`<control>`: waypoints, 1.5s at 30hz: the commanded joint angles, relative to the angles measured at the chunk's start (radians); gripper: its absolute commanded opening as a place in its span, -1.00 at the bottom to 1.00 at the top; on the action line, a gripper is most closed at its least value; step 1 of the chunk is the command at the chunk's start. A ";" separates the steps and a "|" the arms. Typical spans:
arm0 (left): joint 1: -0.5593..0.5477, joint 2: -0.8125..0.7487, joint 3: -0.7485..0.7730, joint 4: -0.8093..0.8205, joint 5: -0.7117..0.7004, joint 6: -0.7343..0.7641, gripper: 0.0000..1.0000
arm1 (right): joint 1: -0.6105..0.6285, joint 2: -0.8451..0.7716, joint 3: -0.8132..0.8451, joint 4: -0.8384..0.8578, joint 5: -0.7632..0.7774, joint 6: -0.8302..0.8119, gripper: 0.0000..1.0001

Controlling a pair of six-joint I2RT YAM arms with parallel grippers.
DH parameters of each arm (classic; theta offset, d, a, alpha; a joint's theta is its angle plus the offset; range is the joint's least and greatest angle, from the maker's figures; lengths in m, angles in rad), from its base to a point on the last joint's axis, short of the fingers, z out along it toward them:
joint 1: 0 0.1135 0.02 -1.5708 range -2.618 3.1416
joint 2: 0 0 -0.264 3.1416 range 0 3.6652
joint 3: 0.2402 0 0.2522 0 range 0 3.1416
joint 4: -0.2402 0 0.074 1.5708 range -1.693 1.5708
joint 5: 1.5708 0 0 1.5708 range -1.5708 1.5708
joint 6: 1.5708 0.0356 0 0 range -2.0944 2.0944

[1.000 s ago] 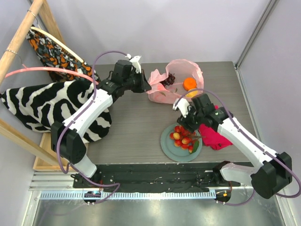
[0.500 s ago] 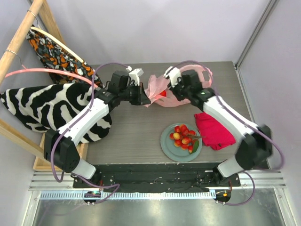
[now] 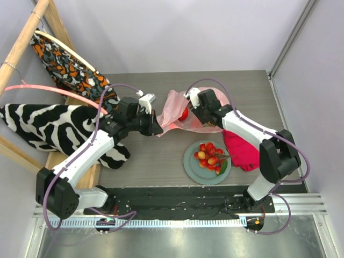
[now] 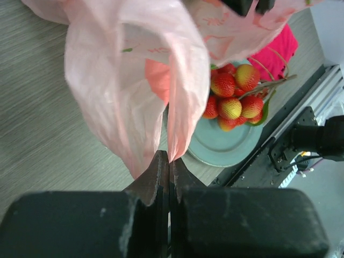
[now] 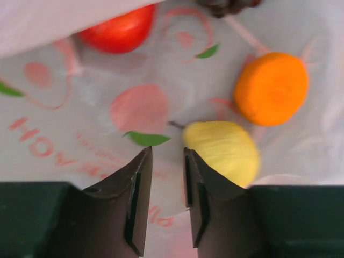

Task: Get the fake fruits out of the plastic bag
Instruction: Take out the fake fruit from the plastic bag.

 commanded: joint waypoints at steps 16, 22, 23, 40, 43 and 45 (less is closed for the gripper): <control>0.011 0.050 -0.002 0.078 -0.031 0.010 -1.00 | -0.130 0.213 0.011 0.106 0.158 -0.124 0.57; 0.013 0.081 0.035 0.088 -0.039 0.006 -1.00 | -0.157 0.189 0.078 0.059 0.103 -0.170 -0.43; 0.013 0.087 0.043 0.088 -0.036 0.004 -1.00 | -0.156 0.175 0.128 0.047 0.078 -0.164 -0.51; 0.030 0.311 0.291 0.104 -0.022 -0.111 -1.00 | 0.045 -0.399 0.025 -0.387 -0.477 -0.127 -0.56; 0.034 0.328 0.319 0.092 -0.024 -0.109 -1.00 | 0.158 -0.445 -0.073 -0.389 -0.436 -0.208 -0.56; 0.039 0.328 0.325 0.085 -0.031 -0.109 -1.00 | 0.197 -0.437 -0.104 -0.371 -0.418 -0.290 -0.56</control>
